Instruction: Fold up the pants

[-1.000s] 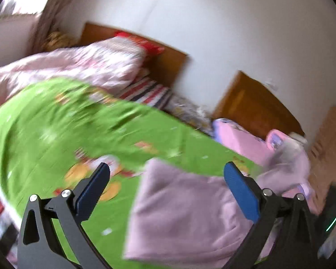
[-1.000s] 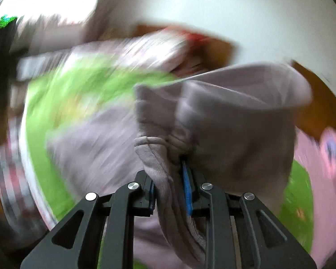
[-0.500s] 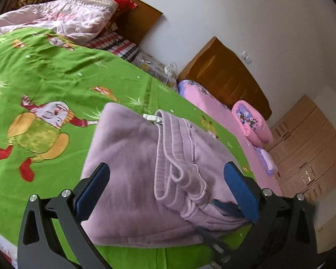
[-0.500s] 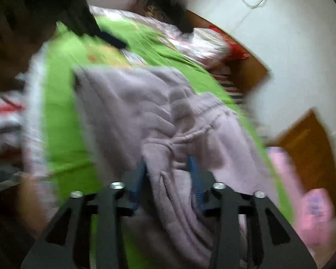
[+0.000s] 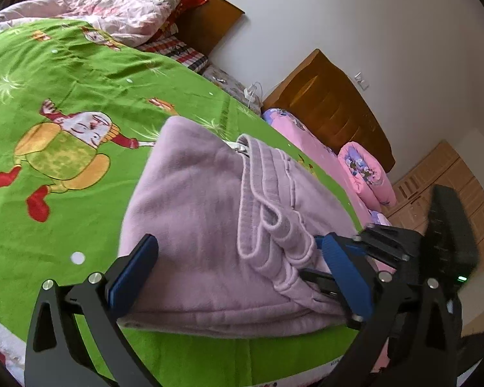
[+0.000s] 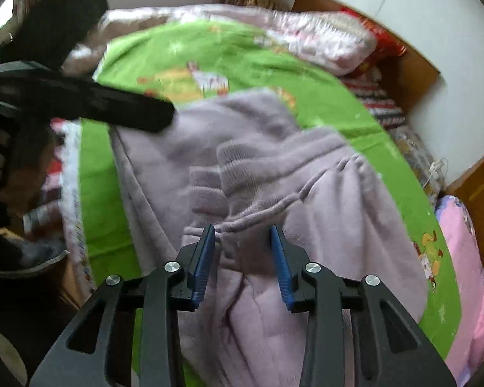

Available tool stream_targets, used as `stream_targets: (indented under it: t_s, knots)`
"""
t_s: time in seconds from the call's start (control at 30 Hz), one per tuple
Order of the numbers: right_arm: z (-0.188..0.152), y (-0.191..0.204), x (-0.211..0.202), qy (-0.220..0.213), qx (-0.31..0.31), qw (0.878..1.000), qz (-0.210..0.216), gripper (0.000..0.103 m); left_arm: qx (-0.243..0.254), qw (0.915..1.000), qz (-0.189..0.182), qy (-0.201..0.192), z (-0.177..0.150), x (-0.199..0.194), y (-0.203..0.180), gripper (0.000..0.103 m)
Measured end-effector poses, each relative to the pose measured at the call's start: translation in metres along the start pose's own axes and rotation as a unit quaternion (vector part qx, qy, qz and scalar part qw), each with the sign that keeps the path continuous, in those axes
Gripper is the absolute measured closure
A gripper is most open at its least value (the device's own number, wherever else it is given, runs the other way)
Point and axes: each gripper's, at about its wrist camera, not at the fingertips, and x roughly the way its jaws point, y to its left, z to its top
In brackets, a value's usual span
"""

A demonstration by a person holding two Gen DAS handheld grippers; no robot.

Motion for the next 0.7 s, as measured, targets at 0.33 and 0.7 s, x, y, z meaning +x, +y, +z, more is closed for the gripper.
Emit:
stream_targets:
  t_s: [0.33, 0.7]
  knots:
    - [-0.009, -0.023, 0.0, -0.017, 0.076, 0.994, 0.072, 0.091, -0.003, 0.9999, -0.013, -0.006, 0.0, 0.0, 0.008, 0.002]
    - [0.009, -0.035, -0.041, -0.058, 0.132, 0.976, 0.163, 0.092, -0.024, 0.9993, -0.008, -0.028, 0.009, -0.011, 0.021, 0.002]
